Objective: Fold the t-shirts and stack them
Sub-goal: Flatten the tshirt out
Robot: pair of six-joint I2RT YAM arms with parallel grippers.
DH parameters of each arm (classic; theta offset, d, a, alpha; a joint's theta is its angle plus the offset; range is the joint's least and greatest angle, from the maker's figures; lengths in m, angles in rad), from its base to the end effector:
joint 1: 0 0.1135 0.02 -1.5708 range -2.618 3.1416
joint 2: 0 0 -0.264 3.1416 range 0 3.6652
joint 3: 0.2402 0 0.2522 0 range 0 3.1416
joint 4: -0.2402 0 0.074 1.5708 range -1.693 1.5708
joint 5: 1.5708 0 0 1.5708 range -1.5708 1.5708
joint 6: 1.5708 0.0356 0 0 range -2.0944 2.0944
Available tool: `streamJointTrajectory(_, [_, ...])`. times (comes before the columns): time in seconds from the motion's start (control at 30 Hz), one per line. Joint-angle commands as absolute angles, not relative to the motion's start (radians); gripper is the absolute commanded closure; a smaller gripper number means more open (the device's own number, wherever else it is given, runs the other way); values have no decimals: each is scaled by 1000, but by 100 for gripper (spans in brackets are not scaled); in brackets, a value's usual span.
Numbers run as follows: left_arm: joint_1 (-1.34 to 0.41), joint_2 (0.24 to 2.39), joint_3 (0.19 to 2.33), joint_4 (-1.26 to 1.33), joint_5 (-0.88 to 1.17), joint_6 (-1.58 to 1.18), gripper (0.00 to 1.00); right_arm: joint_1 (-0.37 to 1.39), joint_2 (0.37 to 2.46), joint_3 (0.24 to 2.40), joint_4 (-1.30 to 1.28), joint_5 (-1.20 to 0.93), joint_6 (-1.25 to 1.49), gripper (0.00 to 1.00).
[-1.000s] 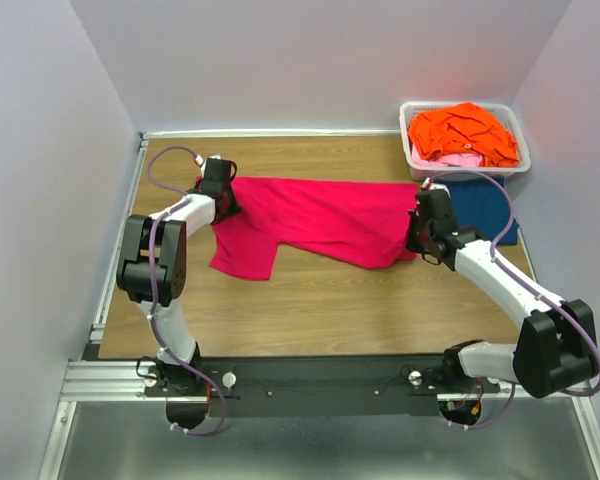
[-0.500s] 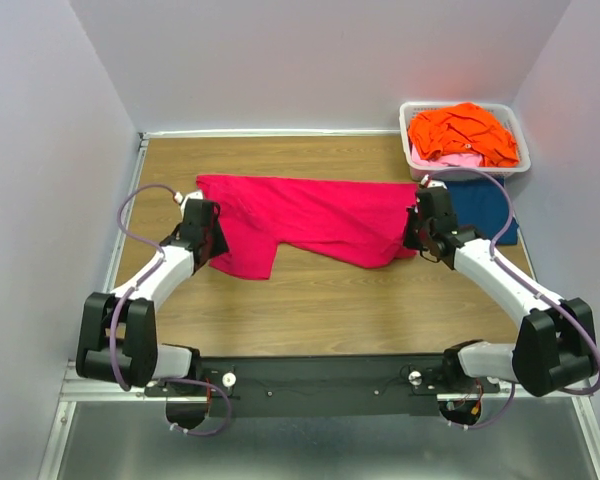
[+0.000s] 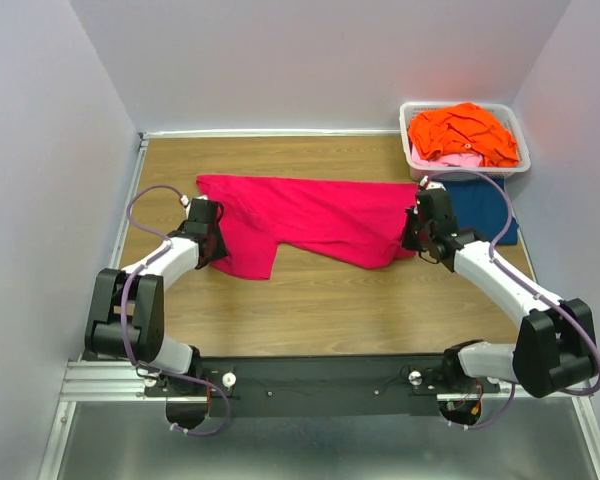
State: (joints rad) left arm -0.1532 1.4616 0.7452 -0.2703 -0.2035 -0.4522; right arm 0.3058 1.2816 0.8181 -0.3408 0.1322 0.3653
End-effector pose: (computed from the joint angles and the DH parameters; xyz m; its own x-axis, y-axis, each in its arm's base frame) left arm 0.2733 -0.0349 0.1695 -0.7588 -0.3158 -0.5697 -0.3249 0.9415 -0.0893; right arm 0.2555 0.0757 0.2320 -0.7171 0.1450 -0.6818 0.0481 0.9861 0.1591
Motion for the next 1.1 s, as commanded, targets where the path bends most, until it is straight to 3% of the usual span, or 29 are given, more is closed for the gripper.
streamJointTrajectory(0.0, [-132,1482,762,-275,-175,-417,51,302,1256,807,-324,115,356,99])
streamJointTrajectory(0.67, [-117,1562,727,-276,-91,-385,53,302,1253,815,-324,112,348,99])
streamJointTrajectory(0.73, [-117,1563,724,-275,-83,-390,58,302,1253,813,-322,115,348,99])
streamJointTrajectory(0.83, [-117,1555,713,-275,-75,-397,73,302,1255,813,-324,115,350,99])
streamJointTrajectory(0.93, [-117,1533,709,-275,-64,-406,78,302,1252,815,-324,120,348,99])
streamJointTrajectory(1.07, [-117,1505,703,-281,-49,-419,100,301,1252,819,-324,123,348,99])
